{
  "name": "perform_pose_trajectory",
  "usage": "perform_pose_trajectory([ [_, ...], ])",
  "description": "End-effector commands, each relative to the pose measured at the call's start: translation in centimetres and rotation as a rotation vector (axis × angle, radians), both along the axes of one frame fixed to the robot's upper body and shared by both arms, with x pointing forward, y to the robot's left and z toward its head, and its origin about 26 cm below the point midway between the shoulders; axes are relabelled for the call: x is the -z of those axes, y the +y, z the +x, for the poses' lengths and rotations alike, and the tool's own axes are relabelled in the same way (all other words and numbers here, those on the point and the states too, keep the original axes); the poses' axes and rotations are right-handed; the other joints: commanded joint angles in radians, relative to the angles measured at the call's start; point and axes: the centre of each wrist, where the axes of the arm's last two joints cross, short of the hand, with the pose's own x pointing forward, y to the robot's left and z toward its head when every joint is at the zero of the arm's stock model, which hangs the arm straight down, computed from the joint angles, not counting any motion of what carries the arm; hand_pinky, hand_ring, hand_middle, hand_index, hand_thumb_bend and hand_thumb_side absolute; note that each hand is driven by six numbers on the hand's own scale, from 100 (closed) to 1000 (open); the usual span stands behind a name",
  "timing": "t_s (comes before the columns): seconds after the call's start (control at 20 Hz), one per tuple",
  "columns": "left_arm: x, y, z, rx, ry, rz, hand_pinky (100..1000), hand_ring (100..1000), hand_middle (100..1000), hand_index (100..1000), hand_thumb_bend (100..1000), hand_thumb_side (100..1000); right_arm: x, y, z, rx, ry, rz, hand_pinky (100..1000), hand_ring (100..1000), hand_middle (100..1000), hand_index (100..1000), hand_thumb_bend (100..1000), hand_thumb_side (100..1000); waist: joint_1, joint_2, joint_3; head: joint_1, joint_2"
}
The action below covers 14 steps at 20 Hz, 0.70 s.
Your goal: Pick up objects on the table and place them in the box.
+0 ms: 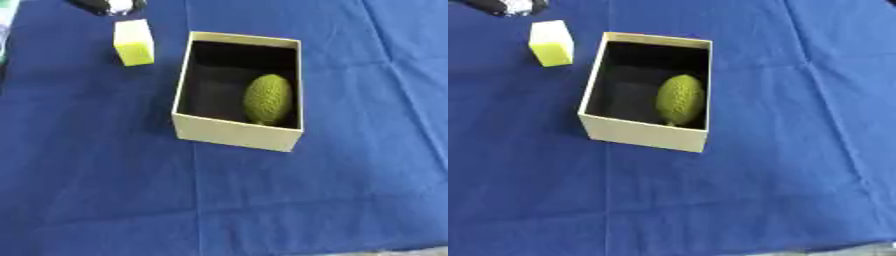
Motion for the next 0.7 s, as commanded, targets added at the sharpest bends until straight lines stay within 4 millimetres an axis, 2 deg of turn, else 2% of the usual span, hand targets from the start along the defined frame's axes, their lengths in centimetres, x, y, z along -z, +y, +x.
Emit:
perform_pose_trajectory([
  [0.05,-1.4,1.8,0.4,-0.016,0.031,0.002,916,918,854,948,537,498,-1.3,-0.2,-0.6,0.009,-0.046,-0.03,838,772,758,798,169,623,-0.001,-0.017,-0.005,0.016,-0.027],
  [0.25,-1.4,2.7,0.9,-0.006,0.089,0.021,927,930,860,949,581,520,-1.4,-0.2,-0.6,0.012,-0.047,-0.033,838,771,758,798,169,623,0.004,-0.012,-0.01,0.016,-0.045],
  [0.7,-1.1,3.1,1.2,-0.028,0.129,0.066,928,938,866,949,560,480,-1.2,0.0,-0.5,0.003,-0.031,-0.03,838,769,756,796,164,628,0.009,-0.01,-0.015,0.006,-0.067],
])
